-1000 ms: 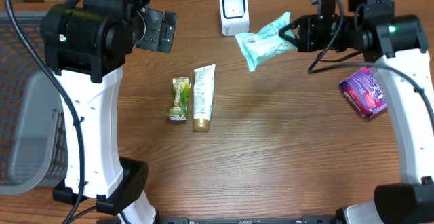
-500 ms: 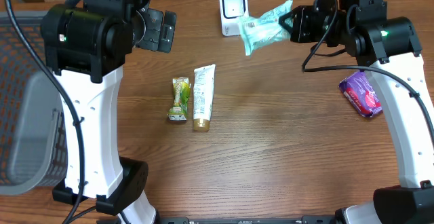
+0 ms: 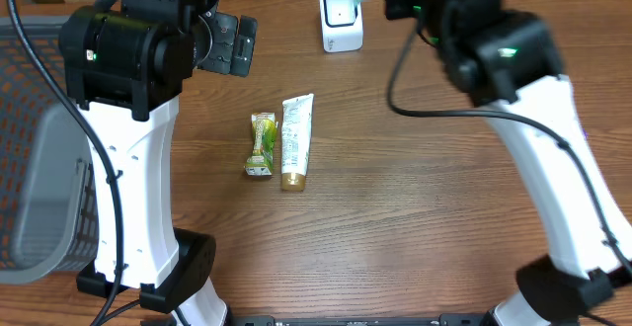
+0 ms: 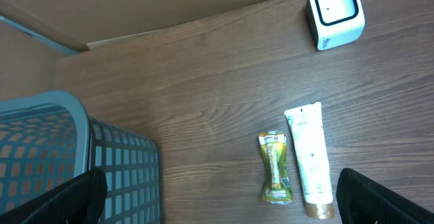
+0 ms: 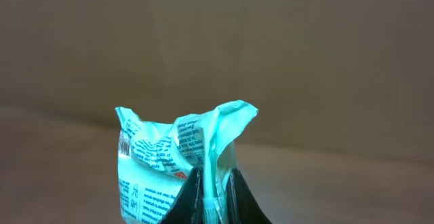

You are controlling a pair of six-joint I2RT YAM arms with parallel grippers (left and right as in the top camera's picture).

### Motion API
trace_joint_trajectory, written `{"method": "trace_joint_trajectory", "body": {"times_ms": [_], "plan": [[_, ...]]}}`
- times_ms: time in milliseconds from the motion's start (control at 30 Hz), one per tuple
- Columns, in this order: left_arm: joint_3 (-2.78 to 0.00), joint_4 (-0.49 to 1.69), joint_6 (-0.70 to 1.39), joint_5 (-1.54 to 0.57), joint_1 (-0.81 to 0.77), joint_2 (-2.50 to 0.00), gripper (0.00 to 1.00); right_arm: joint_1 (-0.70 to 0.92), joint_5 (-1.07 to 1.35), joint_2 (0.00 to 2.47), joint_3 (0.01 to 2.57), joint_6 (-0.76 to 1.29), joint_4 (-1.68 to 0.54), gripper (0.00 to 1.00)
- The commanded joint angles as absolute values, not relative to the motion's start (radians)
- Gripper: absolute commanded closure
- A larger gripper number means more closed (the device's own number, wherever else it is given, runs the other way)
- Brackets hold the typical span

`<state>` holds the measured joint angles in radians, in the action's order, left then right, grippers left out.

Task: Scan the item barcode
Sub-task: 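Carry the wipes pack to the white scanner, then hold the wipes pack barcode in front of the scanner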

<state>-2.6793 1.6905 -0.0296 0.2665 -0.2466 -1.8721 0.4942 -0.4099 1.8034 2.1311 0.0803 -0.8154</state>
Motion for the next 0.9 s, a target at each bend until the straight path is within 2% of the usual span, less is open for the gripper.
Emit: {"method": "trace_joint_trajectory", "body": {"times_ms": [0, 200, 433, 633, 867], "plan": [[-2.685, 1.689, -0.034, 0.273, -0.242, -1.872, 0.00, 0.512, -0.765, 1.913, 2.141, -0.106, -0.741, 0.96], [-2.685, 1.689, -0.034, 0.273, -0.242, -1.872, 0.00, 0.516, -0.897, 2.086, 2.140, -0.358, -0.542, 0.96], [-2.685, 1.689, -0.034, 0.273, -0.242, -1.872, 0.00, 0.535, -0.920, 2.233, 2.140, -0.691, -0.269, 0.96], [-2.685, 1.689, -0.034, 0.273, -0.242, -1.872, 0.01, 0.564, -0.888, 2.315, 2.140, -0.980, -0.210, 0.96], [-2.685, 1.689, -0.034, 0.273, -0.242, -1.872, 0.00, 0.566, -0.851, 2.401, 2.140, -1.054, 0.017, 0.96]]}}
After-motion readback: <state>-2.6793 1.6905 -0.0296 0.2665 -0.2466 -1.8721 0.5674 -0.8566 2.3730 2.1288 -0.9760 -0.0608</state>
